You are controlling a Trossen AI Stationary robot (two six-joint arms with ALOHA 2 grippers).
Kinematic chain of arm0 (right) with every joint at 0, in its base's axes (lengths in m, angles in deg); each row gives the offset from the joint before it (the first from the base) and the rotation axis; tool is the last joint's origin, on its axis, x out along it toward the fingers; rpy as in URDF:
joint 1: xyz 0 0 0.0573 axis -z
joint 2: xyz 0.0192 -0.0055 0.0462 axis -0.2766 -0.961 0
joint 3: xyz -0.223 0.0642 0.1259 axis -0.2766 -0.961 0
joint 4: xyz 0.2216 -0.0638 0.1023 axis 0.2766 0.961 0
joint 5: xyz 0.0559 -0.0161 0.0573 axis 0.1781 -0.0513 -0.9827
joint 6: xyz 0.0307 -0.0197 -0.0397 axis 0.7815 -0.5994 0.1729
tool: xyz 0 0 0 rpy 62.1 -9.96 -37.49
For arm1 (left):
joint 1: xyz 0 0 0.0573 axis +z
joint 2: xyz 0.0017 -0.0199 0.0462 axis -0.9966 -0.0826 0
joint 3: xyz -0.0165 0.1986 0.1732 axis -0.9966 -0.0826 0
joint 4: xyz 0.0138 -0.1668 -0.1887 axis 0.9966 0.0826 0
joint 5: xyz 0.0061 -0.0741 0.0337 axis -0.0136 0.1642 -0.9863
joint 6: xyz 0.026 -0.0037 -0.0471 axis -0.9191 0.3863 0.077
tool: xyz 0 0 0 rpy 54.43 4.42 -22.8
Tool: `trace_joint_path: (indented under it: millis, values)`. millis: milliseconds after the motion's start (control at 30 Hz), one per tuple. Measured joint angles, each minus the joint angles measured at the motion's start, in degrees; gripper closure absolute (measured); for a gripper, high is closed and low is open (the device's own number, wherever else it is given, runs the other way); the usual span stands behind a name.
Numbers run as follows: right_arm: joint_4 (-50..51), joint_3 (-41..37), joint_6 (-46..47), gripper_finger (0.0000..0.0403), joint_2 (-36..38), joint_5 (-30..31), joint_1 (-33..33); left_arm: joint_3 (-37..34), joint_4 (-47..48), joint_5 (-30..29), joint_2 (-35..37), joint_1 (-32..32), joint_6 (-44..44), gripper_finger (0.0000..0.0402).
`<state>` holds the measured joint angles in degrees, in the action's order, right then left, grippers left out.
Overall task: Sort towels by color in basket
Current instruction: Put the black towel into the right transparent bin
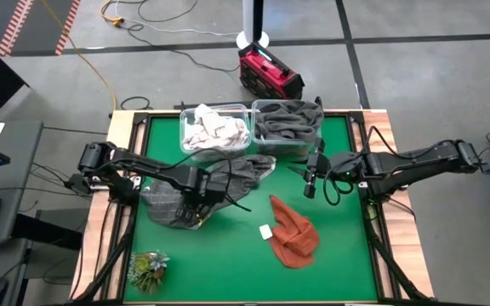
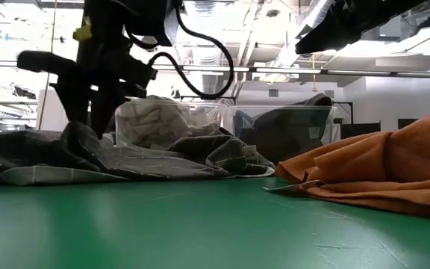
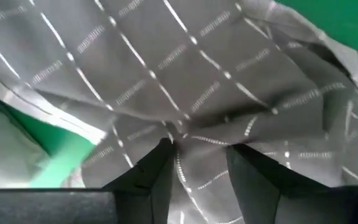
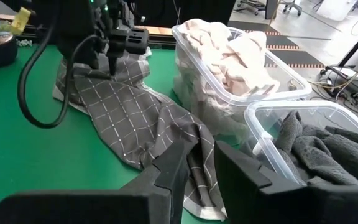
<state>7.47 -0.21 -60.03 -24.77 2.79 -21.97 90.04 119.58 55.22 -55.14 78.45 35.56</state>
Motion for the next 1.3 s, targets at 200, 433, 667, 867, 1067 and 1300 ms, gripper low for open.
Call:
trace_joint_path:
  millis: [200, 433, 667, 867, 1067, 1300]
  values:
    - [0.02, 0.00, 0.06, 0.0290, 0.00, -0.01, 0.00, -0.99, -5.56, -0.17, 0.00, -2.33, -6.21, 0.0359]
    - [0.02, 0.00, 0.96, 0.0290, 0.00, 0.00, -0.02, -1.01, -11.44, 0.25, 1.99, -2.52, -7.33, 0.0399]
    - [0.19, 0.00, 2.45, 0.0290, 0.00, -0.01, -0.09, -1.01, -19.87, -11.11, 14.35, -0.09, -7.48, 0.0400]
    - [-8.62, 0.02, -1.57, 0.0287, -5.83, 0.00, -0.17, -0.99, -34.52, -16.26, 23.40, 4.40, -13.28, 0.0401]
    - [-29.01, 2.24, -19.02, 0.0238, -15.59, 0.29, -2.04, -0.97, -48.29, -8.13, 24.37, 10.53, -25.29, 0.0400]
    - [-29.64, 13.69, -22.48, 0.0137, -22.95, 1.85, -1.94, -0.97, -55.10, 4.51, 23.77, 16.36, -30.41, 0.0401]
